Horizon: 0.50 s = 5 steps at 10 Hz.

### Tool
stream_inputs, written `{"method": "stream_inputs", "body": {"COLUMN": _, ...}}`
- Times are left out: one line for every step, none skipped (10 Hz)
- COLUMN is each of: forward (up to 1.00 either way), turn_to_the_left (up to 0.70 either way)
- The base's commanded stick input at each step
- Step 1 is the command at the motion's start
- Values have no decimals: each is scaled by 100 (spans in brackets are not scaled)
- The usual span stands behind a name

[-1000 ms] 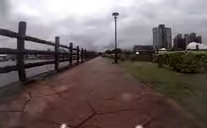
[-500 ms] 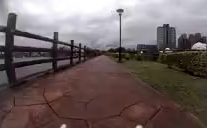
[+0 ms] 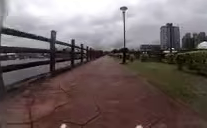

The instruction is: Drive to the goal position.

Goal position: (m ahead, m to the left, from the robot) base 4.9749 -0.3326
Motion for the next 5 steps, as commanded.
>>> {"method": "stream_inputs", "body": {"forward": 85, "turn_to_the_left": 1}}
{"method": "stream_inputs", "body": {"forward": 85, "turn_to_the_left": 1}}
{"method": "stream_inputs", "body": {"forward": 85, "turn_to_the_left": 1}}
{"method": "stream_inputs", "body": {"forward": 85, "turn_to_the_left": 1}}
{"method": "stream_inputs", "body": {"forward": 85, "turn_to_the_left": 1}}
